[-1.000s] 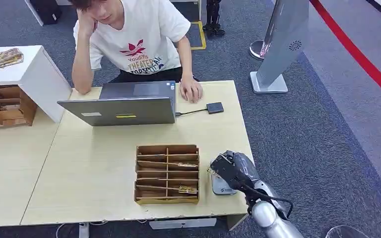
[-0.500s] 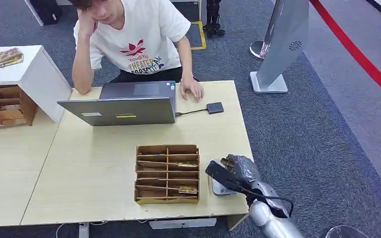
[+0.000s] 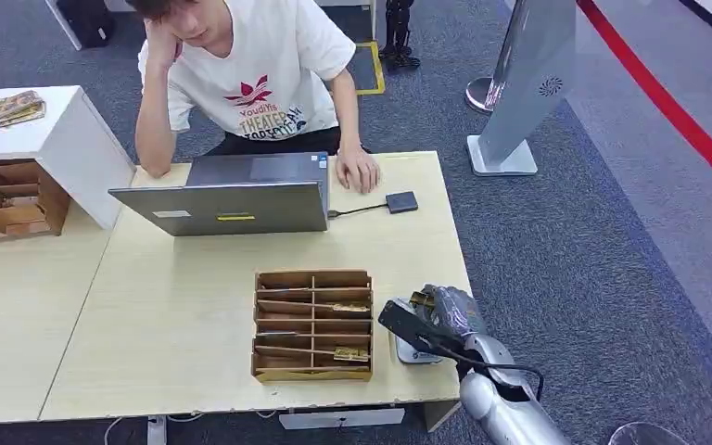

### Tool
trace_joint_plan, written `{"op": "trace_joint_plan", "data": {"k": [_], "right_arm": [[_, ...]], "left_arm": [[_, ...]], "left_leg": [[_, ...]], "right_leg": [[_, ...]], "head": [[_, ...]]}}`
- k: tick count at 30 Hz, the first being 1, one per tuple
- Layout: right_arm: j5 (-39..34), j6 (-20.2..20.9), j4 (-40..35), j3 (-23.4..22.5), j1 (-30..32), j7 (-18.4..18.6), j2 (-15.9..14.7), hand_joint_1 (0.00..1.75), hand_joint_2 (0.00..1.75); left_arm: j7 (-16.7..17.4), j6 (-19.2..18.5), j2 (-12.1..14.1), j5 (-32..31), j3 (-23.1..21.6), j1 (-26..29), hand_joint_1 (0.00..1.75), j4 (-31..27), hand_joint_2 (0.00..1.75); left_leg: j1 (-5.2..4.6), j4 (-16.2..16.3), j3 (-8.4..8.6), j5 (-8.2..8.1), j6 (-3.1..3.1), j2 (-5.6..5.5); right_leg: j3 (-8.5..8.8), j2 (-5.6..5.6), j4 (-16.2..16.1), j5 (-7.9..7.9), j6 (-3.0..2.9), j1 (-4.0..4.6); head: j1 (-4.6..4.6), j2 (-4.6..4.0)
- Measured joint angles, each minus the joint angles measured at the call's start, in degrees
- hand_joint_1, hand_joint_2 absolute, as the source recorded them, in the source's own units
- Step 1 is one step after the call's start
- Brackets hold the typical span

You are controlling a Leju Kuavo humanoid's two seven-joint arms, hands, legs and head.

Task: Pass the card to the sensor for recognition and then transmit it.

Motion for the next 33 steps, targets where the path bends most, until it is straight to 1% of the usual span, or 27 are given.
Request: {"op": "trace_joint_plan", "data": {"k": [33], "right_arm": [[1.33,0.17,1.44,0.02,-0.79,-0.31,0.07,1.75,1.75]], "left_arm": [[0.02,-0.02,0.0,0.04,-0.07,0.0,0.0,0.0,1.75]], "left_leg": [[0.0,0.0,0.2,0.0,0.0,0.0]], "right_leg": [[0.21,0.0,-0.01,0.01,0.0,0.0]], "head": [[-0.02,0.0]]}}
